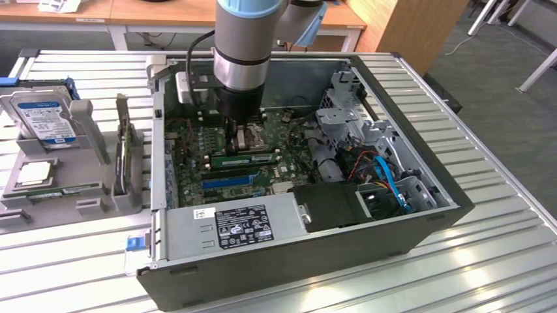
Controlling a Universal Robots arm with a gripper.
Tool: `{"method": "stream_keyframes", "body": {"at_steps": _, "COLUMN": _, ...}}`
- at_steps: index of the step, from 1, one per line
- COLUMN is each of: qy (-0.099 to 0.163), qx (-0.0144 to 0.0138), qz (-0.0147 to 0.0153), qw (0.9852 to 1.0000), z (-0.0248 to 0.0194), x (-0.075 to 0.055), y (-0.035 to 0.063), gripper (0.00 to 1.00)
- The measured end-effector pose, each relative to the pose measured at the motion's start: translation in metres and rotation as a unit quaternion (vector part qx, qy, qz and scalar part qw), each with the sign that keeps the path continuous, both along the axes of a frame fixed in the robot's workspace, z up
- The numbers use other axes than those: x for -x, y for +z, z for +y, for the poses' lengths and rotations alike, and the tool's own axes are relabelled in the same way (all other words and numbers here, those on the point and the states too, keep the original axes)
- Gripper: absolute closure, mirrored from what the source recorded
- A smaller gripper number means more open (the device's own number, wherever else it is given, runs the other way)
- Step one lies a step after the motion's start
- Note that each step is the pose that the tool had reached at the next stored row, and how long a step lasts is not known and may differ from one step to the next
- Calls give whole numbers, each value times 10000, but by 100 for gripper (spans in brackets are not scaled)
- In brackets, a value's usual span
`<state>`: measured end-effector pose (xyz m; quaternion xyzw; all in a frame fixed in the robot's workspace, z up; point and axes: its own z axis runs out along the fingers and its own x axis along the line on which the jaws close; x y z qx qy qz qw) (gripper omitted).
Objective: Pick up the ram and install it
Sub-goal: 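Press down the ram until it locks into place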
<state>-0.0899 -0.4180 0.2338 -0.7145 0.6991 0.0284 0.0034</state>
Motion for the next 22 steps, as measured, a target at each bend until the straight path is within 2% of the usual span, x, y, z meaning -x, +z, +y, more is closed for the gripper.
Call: {"method": "stream_keyframes", "body": {"at_steps": 22, "qy": 0, "qx": 0, "qz": 0, "qw": 10000, "z": -1, "x": 0, "y": -46, "gripper": 90}}
